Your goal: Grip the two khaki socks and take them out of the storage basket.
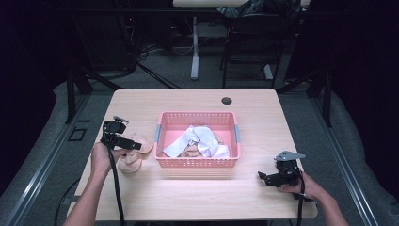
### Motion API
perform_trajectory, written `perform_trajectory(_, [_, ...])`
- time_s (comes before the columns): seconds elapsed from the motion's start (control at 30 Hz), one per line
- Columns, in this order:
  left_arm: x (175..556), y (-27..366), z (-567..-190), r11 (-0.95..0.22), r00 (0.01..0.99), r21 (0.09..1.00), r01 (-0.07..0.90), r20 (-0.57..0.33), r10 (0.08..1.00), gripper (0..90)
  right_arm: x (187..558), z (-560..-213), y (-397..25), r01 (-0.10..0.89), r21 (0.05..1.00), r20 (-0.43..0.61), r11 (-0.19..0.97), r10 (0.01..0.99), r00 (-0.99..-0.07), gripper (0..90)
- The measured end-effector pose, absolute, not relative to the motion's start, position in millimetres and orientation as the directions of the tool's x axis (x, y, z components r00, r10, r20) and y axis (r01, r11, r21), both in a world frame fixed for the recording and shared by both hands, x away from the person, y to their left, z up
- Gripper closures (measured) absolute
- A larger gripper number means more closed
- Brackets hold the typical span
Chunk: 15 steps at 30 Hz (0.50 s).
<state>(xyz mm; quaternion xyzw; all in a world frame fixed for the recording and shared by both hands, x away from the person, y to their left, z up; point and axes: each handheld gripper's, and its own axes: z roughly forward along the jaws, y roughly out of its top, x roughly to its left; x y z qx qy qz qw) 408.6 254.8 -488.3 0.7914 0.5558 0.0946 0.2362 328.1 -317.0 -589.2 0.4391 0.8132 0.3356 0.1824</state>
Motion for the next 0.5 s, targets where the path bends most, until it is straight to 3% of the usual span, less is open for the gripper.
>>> perform_trajectory(0.13, [393.9,254.5,-475.0,-0.293,0.380,0.504,0.812,-0.076,0.922,5.7,327.9,-589.3,-316.8,0.592,0.707,-0.001,0.387,0.838,-0.546,0.0])
perform_trajectory(0.5, [347.6,270.7,-466.9,-0.285,0.373,0.563,0.776,-0.045,0.927,0.1,327.8,-589.3,-316.7,0.592,0.708,-0.001,0.386,0.838,-0.545,0.0])
